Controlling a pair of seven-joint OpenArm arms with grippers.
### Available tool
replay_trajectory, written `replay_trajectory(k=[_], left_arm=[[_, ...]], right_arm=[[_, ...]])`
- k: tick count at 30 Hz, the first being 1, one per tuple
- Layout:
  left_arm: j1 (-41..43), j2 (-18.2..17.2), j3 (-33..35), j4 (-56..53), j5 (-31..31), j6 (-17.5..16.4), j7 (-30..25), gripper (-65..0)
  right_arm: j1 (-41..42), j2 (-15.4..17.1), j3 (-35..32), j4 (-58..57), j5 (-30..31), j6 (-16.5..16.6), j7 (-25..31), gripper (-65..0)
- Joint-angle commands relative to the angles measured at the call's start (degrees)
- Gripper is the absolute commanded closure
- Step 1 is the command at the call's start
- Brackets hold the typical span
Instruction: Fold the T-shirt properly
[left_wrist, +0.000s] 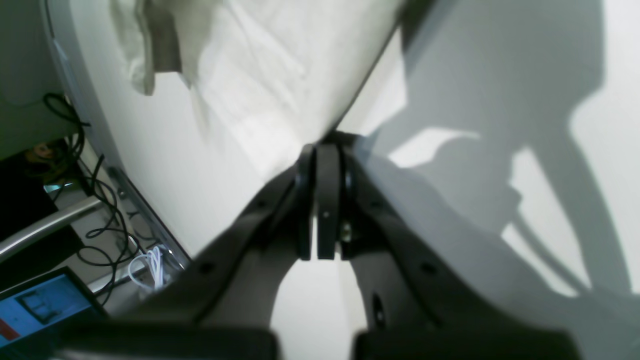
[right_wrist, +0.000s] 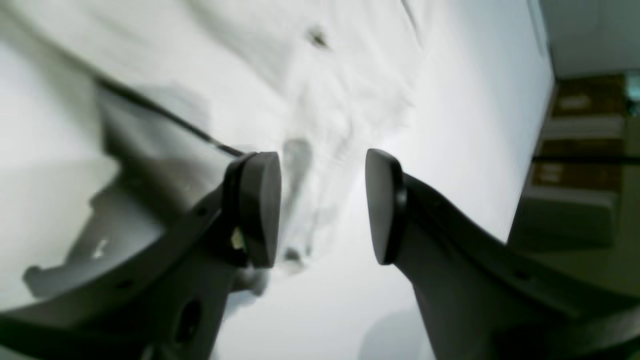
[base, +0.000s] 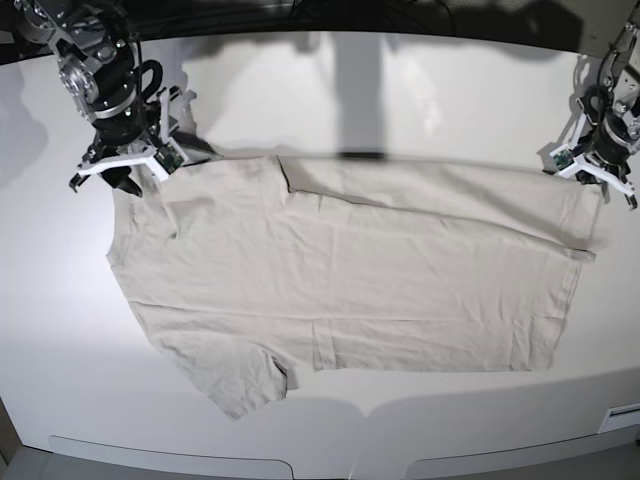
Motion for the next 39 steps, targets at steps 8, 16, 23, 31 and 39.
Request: replay_trajectory(k=[8,16,23,31,39], left_arm=[[2.4,-0.7,0.1,-0.2,-0.9,-2.7,1.1,0.0],[4.3,-0.7,0.1,0.5,-3.4,-2.7,1.0,0.0],[4.3,-0.7,0.1,0.7,-4.3,-2.7,1.0,0.0],[4.3,-0.7,0.1,0.7,-4.3,-2.8,1.0,0.0],[4.3,-0.8,0.1,0.6,-4.3,-2.8,1.1,0.0]], right_arm=[[-6.5,4.2,0.5,6.3,-3.7,2.1,-2.9,-27.8],[-10.1,4.2,0.5,4.8,-4.2,7.3,-2.1,-34.5],[-8.7,3.9,0.5,-4.0,-6.5,4.8,2.2,-34.7],[-2.7,2.9,0.5,-8.4,-2.0,4.1,5.3,-34.7],[-0.5,2.9,0.5,-11.1,0.9,6.0,5.2,-13.0]])
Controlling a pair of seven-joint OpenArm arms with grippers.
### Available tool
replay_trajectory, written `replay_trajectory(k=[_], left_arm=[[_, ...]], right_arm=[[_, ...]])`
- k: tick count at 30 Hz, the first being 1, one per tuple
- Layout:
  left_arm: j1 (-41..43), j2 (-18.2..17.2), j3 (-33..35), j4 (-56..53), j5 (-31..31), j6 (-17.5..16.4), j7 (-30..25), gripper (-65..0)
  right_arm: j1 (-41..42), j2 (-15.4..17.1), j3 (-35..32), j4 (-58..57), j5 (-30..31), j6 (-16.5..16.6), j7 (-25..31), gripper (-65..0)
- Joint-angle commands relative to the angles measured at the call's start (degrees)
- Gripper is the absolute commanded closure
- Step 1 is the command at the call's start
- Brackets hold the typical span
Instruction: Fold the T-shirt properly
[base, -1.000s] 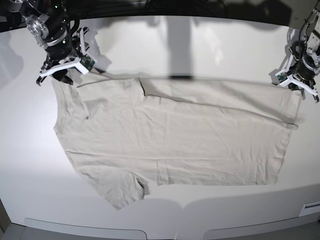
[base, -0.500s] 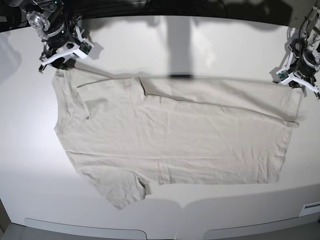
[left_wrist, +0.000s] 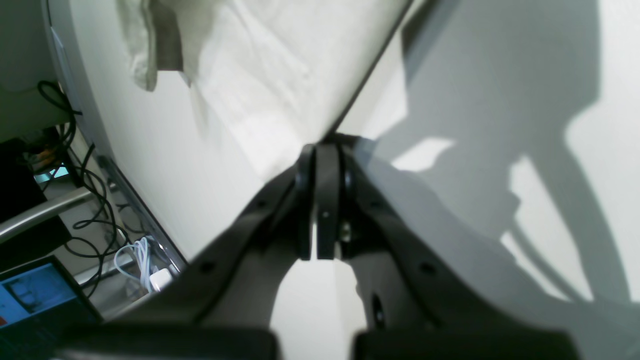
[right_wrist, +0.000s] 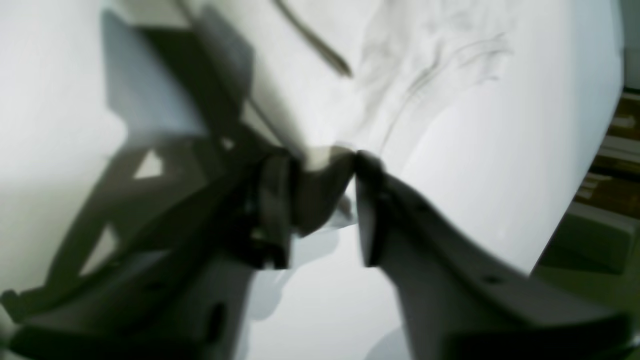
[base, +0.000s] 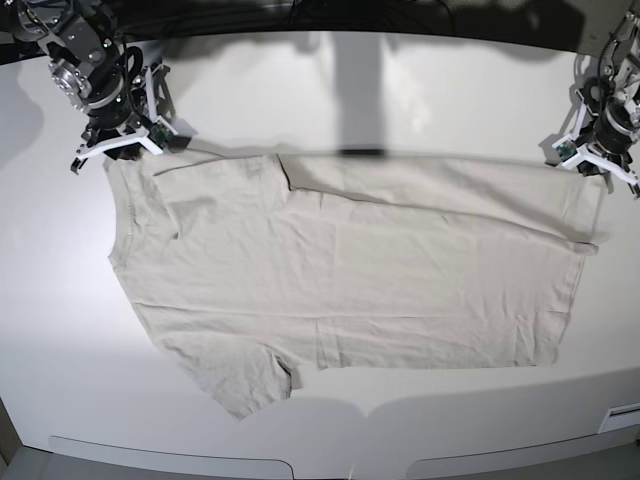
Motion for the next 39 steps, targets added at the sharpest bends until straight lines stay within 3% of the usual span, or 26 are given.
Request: replay_trajectory(k=[1,3,8,14,20,24,32,39], left_arm=[[1.1,-0.3,0.5,-0.3,-1.5,-4.4,1.2,0.0],[1.1,-0.3,0.5,-0.3,-1.6,-4.4,1.7,0.0],[1.4,-0.5,0.4,-0.3,-6.4,-4.4,7.7,0.0],[6.4,-2.4,0.4,0.7,-12.3,-4.4,8.7,0.0],[15.5,-4.7,0.4,5.2,-12.5,-4.2,10.0,0.0],[19.8,-4.8,0.4,7.7,-12.4,-1.2,10.2,0.0],[25.6,-4.8,0.4,11.3,-12.0,-0.9,11.9,0.0],[26.7,-4.8,0.4,12.3,-12.0,-0.9,12.2,0.0]], right_arm=[[0.3,0.9,0.4,0.4,-0.7,-0.6,0.4,-8.9],[0.4,1.0,0.4,0.2,-0.8,-1.0,0.2,-0.8],[0.3,1.3,0.4,0.2,-0.8,-9.7,0.2,0.0],[-0.6,3.5,0.4,0.2,-0.8,-9.7,-1.9,0.0],[-4.7,7.1,0.4,0.2,-0.9,-9.8,-2.4,0.0],[-8.9,8.8,0.4,0.5,-1.1,-10.2,-3.5,0.0],[-18.6,11.9,0.4,2.0,-1.4,-19.1,-4.3,0.0],[-22.8,11.6,0.4,3.9,-4.0,-23.3,-4.3,0.0]])
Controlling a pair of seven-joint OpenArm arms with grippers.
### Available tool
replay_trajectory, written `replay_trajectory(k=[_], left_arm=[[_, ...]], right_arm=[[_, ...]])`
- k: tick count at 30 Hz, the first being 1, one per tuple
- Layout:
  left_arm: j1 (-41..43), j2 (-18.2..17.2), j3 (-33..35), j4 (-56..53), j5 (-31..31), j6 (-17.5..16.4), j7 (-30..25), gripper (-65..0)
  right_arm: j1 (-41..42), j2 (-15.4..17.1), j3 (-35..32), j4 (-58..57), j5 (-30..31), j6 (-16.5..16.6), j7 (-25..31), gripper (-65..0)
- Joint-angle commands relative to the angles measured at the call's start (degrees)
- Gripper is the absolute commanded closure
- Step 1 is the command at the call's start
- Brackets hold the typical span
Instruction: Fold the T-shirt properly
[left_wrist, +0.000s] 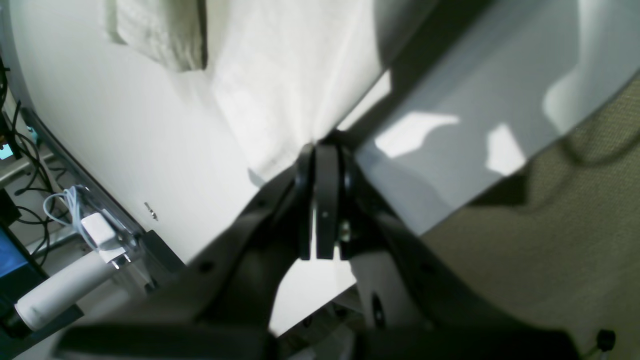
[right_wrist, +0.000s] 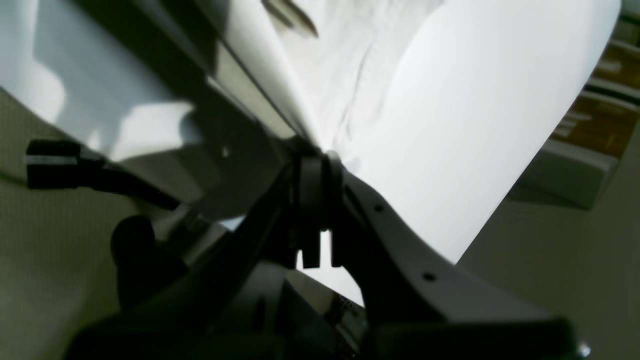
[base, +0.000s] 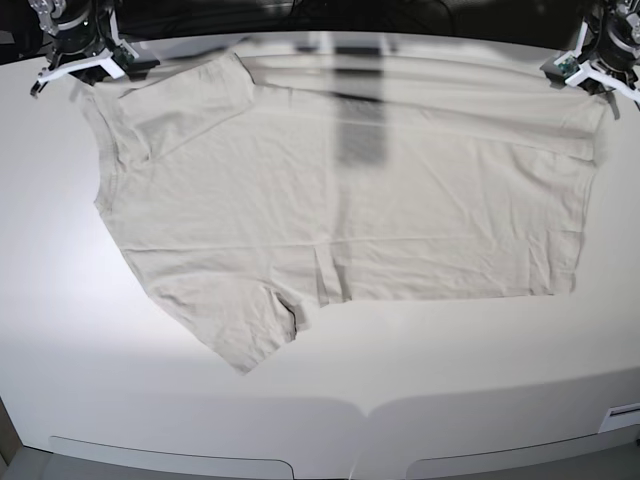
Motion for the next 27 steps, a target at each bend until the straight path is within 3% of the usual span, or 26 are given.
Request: replay_trajectory(k=[1,4,8,13,15,16,19,21,27], left_arm=[[2.4,0.4,1.4,-1.1,-4.5,-8.2,3.3,0.0],[2.4,0.5,1.4,-1.1,-4.6,-8.2,6.4,0.0],[3.0,0.3,1.4,-1.1,-4.7,-8.2,10.1,0.0],[4.2,-0.2,1.4,-1.0,-4.7,-8.2,7.9,0.0],[4.3,-0.2,1.4,-0.6,-5.2,-8.2,7.5,0.0],[4.3,-0.2,1.4,-0.3,-5.7,-8.2,7.5,-1.8],[4.3,-0.2,1.4,1.3,-6.4,-8.2,7.8,-20.3],[4.3,-0.2,1.4,2.9,-7.0,-8.2,9.4,-28.6],[5.2,-0.9,1.4,8.3,-7.4,-8.2,12.5,-31.6]], right_arm=[[-0.2,1.0,0.5,0.6,-0.9,-2.3,-1.1,0.0],[-0.3,1.0,0.5,0.6,-0.8,-4.1,-1.1,0.0],[-0.3,0.9,0.5,0.6,-0.8,-4.2,-1.7,0.0],[-0.3,0.9,0.5,0.7,-0.8,-4.2,-2.0,-11.8],[-0.3,0.9,0.5,1.3,-0.8,-4.2,-2.0,-13.3],[-0.3,0.9,0.5,1.8,-0.8,-4.2,-2.0,-13.3],[-0.2,0.9,0.5,3.4,-0.8,-4.2,-2.0,-13.3],[-0.2,0.9,0.5,4.3,-0.8,-4.2,-2.0,-13.3],[-0.2,0.9,0.5,6.6,-0.8,-4.2,-1.9,-13.3]])
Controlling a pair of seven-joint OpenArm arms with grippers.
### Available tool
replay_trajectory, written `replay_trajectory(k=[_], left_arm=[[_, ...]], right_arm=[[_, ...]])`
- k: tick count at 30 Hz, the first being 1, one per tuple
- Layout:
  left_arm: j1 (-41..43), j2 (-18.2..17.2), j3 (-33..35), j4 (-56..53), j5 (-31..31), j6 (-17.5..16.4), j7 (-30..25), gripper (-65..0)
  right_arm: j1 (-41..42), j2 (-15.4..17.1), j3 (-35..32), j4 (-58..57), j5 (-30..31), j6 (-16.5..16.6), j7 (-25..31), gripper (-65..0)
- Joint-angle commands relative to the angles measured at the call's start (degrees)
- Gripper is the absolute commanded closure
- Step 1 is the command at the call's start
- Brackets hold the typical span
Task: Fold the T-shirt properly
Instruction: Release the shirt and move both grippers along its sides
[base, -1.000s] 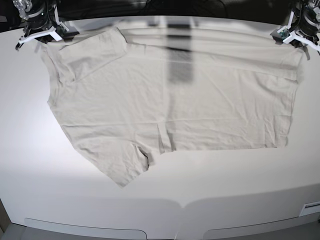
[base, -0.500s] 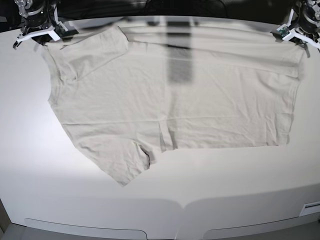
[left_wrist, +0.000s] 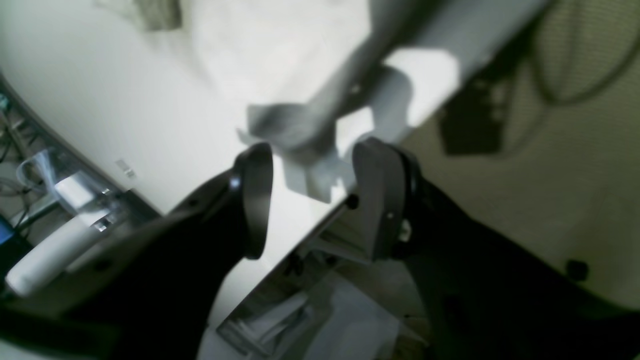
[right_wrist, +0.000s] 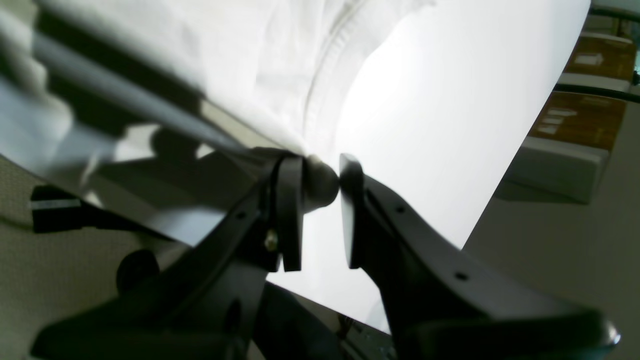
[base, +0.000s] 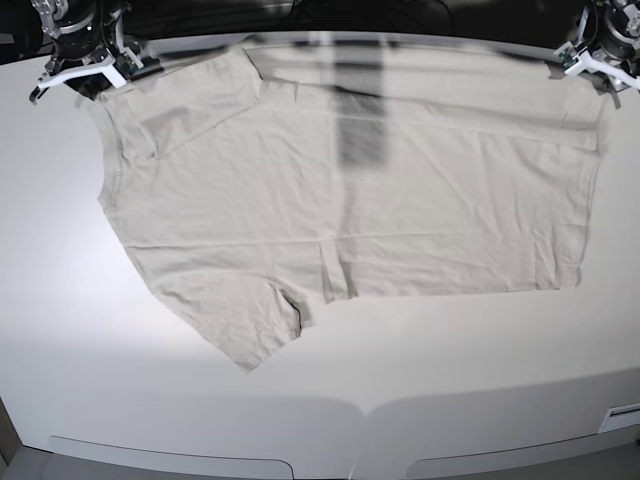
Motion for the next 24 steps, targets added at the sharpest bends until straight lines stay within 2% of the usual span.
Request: replay_trajectory(k=[1,3,6,9,11,15,18,20,24], left_arm=[[1.9,-0.3,1.4,0.8,-3.6,-3.4,-0.3,-31.6],[2.9,-1.9,0.7,3.0,-3.6,-2.6,0.2,-31.6],[5.0,-4.1,-2.8,6.1,-3.6,0.4,-0.2,-31.6],[6.7,-4.5,-8.5,9.5,-6.3,0.7,-3.7,-31.6],[7.0,-4.5,-12.6,11.7,-10.9,0.6,-6.8,-31.6],[7.0,-4.5,-20.3,16.1,-13.2,0.6,-7.1,-31.5],[6.9,-4.4,-27.5,17.0,-19.6,0.7,-10.2,-31.5],[6.7,-3.6,-32.3,17.0,-24.3,0.7,-14.0,-31.5],[1.5,1.3,-40.0,16.0,-35.0,0.6,-15.4,-31.5]], right_arm=[[0.0,0.9,0.4,1.3,-0.8,-1.7,0.0,-13.3],[0.2,0.9,0.5,1.9,-0.8,-1.7,0.0,-13.3],[1.3,0.9,0.9,2.8,-0.8,-2.1,0.1,-13.3],[3.4,0.9,1.2,4.4,0.3,-2.2,0.3,-13.3],[5.7,0.9,1.2,5.7,4.8,-1.9,0.9,-13.3],[9.0,0.9,1.2,8.0,8.1,-1.1,2.5,-13.3],[12.2,0.9,1.2,8.1,10.7,-0.9,3.1,-13.3],[15.0,0.9,1.2,8.1,14.5,0.9,3.8,-13.3],[20.8,-0.7,1.2,7.9,21.9,3.8,4.3,-13.3]])
